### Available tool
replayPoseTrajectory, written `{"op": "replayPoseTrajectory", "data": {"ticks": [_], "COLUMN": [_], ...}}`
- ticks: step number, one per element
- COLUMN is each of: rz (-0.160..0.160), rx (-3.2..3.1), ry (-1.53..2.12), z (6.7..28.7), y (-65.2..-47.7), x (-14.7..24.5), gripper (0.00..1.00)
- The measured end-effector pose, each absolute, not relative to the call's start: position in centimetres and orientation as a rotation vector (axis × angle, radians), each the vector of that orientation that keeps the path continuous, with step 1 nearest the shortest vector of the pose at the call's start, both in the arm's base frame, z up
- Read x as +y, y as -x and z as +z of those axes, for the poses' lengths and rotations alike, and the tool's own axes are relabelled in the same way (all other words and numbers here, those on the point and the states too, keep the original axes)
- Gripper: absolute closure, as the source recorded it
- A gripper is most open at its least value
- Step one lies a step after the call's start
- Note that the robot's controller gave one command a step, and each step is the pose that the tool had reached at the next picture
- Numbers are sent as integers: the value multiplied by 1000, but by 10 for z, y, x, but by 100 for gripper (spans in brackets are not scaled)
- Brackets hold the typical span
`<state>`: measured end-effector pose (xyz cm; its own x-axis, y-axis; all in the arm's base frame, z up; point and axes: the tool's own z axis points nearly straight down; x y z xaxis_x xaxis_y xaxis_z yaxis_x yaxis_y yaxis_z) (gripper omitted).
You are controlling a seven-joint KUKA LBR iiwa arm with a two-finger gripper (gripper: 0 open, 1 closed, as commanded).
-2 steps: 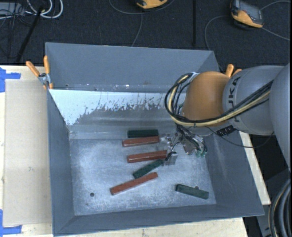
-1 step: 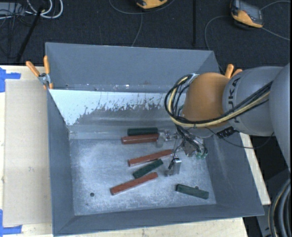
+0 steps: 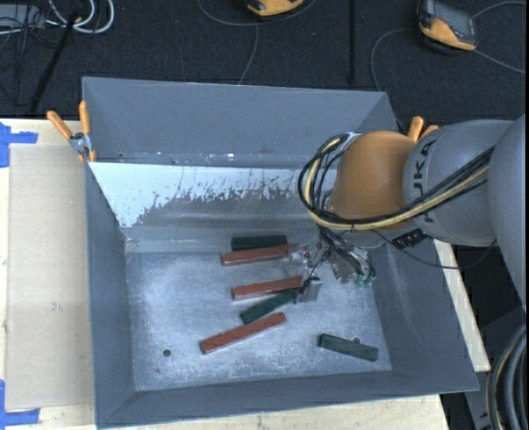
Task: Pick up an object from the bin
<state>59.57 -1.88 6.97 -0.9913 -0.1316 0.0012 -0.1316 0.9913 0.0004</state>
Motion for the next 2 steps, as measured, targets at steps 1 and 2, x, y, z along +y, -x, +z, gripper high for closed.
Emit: {"op": "replayPoseTrajectory", "data": {"ticks": [1,2], "rz": [-1,-5], "rx": [-3123,-3062], "ry": [-208,-689], "z": [69,69], "y": [-594,-560], "x": [-19,42], "gripper": [0,0]}}
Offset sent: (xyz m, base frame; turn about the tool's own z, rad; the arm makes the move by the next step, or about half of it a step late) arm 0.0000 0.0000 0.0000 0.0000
